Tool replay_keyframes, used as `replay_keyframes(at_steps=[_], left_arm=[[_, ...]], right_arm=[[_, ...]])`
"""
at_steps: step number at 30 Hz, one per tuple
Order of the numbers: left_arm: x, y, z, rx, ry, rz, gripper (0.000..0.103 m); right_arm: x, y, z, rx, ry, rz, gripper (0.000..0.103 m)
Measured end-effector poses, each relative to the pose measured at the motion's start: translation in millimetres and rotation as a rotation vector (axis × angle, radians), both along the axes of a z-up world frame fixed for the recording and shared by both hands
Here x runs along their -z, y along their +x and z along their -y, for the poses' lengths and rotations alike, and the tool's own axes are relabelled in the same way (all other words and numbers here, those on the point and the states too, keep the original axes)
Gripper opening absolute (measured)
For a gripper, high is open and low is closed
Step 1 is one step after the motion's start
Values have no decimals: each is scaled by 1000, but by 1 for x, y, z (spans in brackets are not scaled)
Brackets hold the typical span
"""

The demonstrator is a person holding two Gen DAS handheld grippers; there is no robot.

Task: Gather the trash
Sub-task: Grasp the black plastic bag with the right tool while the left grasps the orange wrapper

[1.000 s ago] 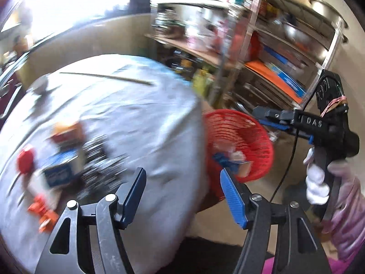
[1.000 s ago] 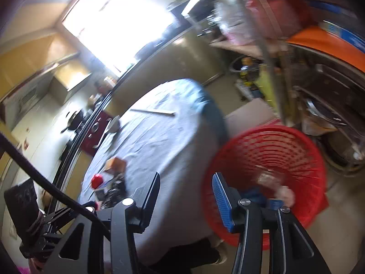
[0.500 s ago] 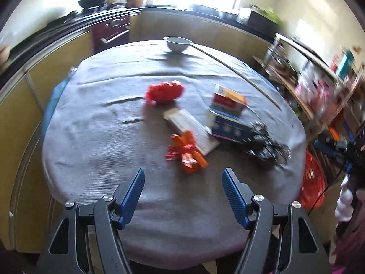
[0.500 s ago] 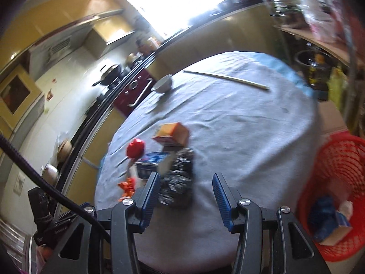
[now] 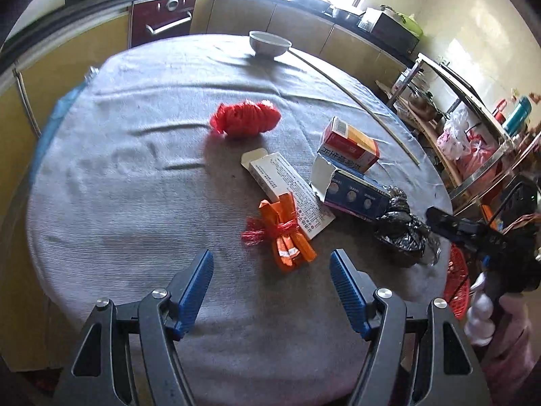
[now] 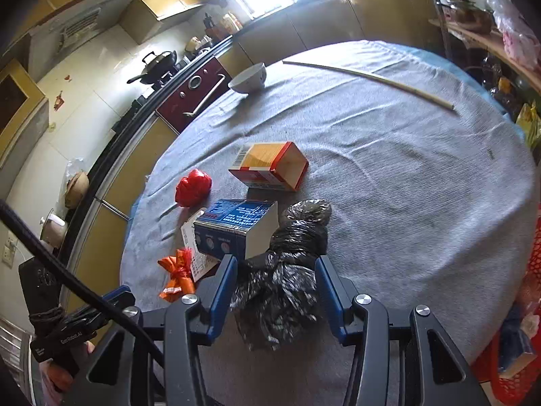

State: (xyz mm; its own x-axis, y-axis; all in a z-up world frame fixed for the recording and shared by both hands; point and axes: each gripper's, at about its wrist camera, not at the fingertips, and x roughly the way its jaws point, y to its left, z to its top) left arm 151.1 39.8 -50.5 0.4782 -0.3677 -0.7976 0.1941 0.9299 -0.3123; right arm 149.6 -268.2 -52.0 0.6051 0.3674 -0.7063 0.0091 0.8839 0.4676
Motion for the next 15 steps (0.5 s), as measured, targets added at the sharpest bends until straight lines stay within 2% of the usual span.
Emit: replay_keyframes(at_steps=[5, 12, 15], left_arm=[[12, 15, 15, 16, 1, -29, 72], [33, 36, 25, -24, -8, -110, 72], [38, 40, 27, -27, -11, -125, 65]], right_arm=[[18, 17, -6, 11, 7, -42, 52], [37, 26, -13, 6, -19, -74, 51], [47, 27, -14, 7, -14, -95, 44]])
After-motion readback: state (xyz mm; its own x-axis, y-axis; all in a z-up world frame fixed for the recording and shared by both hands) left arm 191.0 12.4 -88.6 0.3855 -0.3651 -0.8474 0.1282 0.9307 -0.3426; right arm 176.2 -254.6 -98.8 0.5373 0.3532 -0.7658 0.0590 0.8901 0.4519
